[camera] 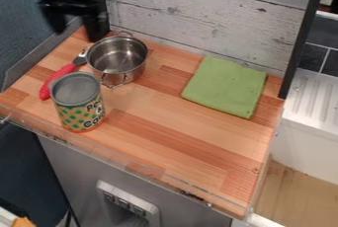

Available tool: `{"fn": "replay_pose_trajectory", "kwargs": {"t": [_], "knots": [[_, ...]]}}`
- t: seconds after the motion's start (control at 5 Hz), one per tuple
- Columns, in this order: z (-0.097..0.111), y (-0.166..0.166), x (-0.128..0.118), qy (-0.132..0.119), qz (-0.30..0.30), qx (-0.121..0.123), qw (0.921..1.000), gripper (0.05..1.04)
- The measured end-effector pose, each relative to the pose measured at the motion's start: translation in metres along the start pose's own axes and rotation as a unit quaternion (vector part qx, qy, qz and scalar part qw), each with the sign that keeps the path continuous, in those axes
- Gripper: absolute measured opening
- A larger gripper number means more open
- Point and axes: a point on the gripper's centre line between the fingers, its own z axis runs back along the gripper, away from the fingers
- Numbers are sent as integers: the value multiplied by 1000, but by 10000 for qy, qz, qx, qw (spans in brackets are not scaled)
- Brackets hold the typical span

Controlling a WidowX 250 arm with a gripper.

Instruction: Move the can to the rigth bottom of the table

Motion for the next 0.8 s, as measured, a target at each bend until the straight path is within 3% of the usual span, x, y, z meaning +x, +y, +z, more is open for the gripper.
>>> {"fn": "replay_pose_trajectory", "kwargs": {"t": [0.2,0.4,0.6,0.8], "knots": [[-14,47,-13,286,-223,-13,9993,998],[-17,72,-31,295,-103,89,9995,998],[-33,60,-54,407,-198,-123,9989,998],[-23,40,-64,256,-246,-165,9992,998]]}}
